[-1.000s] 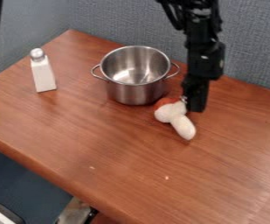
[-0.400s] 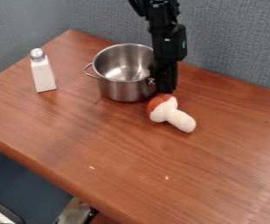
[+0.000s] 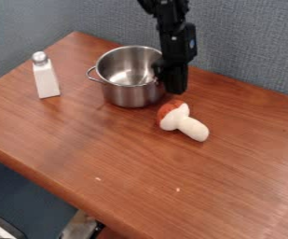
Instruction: Put the mushroom in the metal pot
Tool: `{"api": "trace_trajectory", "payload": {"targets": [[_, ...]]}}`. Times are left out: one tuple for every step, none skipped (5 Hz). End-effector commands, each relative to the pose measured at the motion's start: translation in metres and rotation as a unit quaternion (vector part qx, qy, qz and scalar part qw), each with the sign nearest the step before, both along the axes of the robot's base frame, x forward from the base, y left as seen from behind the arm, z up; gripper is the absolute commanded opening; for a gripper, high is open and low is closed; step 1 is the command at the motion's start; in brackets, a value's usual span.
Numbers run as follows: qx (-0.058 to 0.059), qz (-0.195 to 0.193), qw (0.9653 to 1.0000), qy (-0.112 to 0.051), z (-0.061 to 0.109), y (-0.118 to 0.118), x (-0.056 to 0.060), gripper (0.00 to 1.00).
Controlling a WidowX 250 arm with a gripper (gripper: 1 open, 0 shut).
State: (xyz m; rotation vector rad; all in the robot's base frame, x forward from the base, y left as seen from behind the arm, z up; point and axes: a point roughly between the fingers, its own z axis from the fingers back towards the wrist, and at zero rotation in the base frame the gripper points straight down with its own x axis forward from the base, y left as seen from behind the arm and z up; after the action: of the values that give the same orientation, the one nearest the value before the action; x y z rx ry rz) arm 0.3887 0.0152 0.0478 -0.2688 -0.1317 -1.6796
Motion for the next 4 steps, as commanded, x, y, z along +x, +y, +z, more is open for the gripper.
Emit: {"api": "trace_trajectory", "payload": {"targets": [[-0.010, -0.046, 0.9982, -0.038, 0.037, -0.004, 0.015, 0.00], [-0.002, -0.049, 0.9977, -0.048, 0.035, -0.023, 0.016, 1.00], [0.000, -0.047, 0.9975, -0.053, 0.025, -0.035, 0.017, 0.00], [0.016, 0.021, 0.9978, -0.060, 0.001, -0.033, 0.016, 1.00]]}}
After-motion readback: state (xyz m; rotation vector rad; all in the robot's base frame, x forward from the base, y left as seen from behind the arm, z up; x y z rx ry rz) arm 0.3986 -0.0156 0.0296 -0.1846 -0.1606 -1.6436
